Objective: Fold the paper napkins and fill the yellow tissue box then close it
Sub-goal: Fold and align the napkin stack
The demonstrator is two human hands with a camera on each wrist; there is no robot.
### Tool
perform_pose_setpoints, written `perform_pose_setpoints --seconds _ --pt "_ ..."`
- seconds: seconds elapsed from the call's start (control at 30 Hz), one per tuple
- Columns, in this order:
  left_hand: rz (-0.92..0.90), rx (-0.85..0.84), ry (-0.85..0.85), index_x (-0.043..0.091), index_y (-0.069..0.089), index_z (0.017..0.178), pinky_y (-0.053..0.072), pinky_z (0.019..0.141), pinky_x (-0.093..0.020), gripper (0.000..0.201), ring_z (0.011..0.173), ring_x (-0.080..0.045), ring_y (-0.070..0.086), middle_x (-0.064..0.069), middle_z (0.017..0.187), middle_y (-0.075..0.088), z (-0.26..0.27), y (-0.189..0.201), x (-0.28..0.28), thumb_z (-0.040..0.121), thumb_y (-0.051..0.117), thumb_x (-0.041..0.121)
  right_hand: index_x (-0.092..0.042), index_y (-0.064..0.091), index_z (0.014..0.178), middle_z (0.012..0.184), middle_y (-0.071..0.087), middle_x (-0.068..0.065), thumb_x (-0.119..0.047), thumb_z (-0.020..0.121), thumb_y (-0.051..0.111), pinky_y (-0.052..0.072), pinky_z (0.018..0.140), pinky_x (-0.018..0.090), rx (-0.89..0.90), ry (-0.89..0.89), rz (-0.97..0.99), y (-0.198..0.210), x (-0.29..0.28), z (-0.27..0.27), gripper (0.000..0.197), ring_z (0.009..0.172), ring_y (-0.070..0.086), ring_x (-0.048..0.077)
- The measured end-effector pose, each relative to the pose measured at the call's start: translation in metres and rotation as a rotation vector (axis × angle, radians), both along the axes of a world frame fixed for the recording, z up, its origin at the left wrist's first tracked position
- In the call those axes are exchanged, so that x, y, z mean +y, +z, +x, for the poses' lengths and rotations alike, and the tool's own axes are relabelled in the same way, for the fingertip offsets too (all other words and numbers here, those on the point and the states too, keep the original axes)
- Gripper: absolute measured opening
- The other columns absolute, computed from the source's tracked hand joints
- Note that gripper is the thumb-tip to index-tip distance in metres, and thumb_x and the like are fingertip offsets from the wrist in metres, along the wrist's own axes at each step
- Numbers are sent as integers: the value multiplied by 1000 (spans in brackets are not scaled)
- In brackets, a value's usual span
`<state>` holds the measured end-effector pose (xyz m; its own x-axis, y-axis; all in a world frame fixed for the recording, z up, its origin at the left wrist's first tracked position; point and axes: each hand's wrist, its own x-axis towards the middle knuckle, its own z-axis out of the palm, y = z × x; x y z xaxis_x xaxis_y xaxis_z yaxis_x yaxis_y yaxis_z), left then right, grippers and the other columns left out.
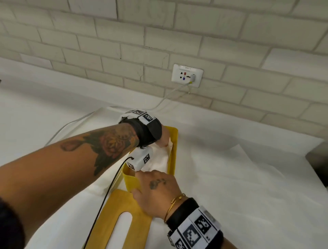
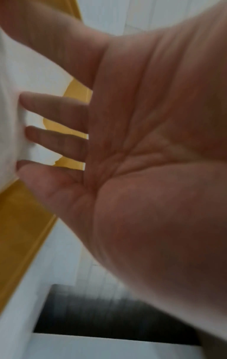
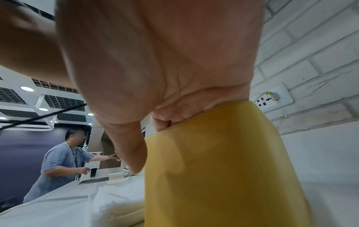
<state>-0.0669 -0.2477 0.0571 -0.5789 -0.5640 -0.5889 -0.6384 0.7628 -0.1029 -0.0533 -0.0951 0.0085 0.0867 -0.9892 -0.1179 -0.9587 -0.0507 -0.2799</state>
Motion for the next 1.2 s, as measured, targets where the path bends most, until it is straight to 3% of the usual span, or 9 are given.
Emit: perform_pose_setpoints --seconds 0.1,0.2,0.3,0.53,0.6,0.67,0.77,0.97,1.2 --pt "-35 -15 -4 4 44 150 40 100 -33 44 125 -32 52 -16 150 49 -4 -10 -11 107 35 11 -17 47 136 120 67 9 -30 101 47 33 80 34 -10 16 1 1 2 -1 37 113 59 28" --pt "-21 -121 -37 2 52 142 44 62 -19 39 105 -30 53 -16 138 57 -6 -10 -13 104 43 10 -18 47 137 118 67 12 -27 100 48 37 82 36 -16 11 32 4 2 -3 38 111 60 32" --pt "-57 -102 -116 7 66 116 38 58 -24 34 88 -24 50 -10 112 60 -3 -8 -13 106 43 30 -20 45 141 126 63 13 -28 100 48 41 94 41 -10 21 99 9 -1 -5 42 118 57 35" --pt "48 65 33 16 58 126 38 50 -12 27 113 -24 49 -5 129 48 7 -4 -13 106 40 20 -26 41 149 129 64 9 -30 98 53 45 99 42 0 50 129 9 -2 -8 52 119 58 33" --pt "33 140 77 13 55 141 43 55 -9 39 129 -27 49 -5 147 48 11 4 -7 106 40 19 -21 43 148 128 65 10 -26 97 54 47 97 40 -61 43 86 10 4 -9 52 117 60 33" --pt "-14 196 68 20 53 146 55 80 -21 42 132 -26 49 -2 154 45 15 16 -1 106 41 20 -15 47 144 133 63 13 -21 96 56 48 100 42 -191 18 26 15 12 -14 49 119 58 34" --pt "-52 299 40 23 55 143 41 109 -33 39 135 -26 48 -2 153 48 16 37 12 108 40 24 -10 57 134 134 63 10 -20 97 59 47 102 40 -390 -108 -163 29 35 -42 38 121 58 29" --pt "61 777 23 24 66 129 35 88 -21 29 112 -18 57 1 130 66 -10 51 72 104 54 26 -18 73 100 91 69 -11 -23 92 68 49 77 15 -598 -651 -328 40 91 -165 11 86 65 4" --pt "195 672 322 19 52 141 41 100 -28 48 128 -27 55 -8 141 57 -66 -39 119 97 66 31 -14 66 102 102 75 9 -18 92 64 60 83 39 -860 -1136 -223 -2 144 -281 11 87 74 21"
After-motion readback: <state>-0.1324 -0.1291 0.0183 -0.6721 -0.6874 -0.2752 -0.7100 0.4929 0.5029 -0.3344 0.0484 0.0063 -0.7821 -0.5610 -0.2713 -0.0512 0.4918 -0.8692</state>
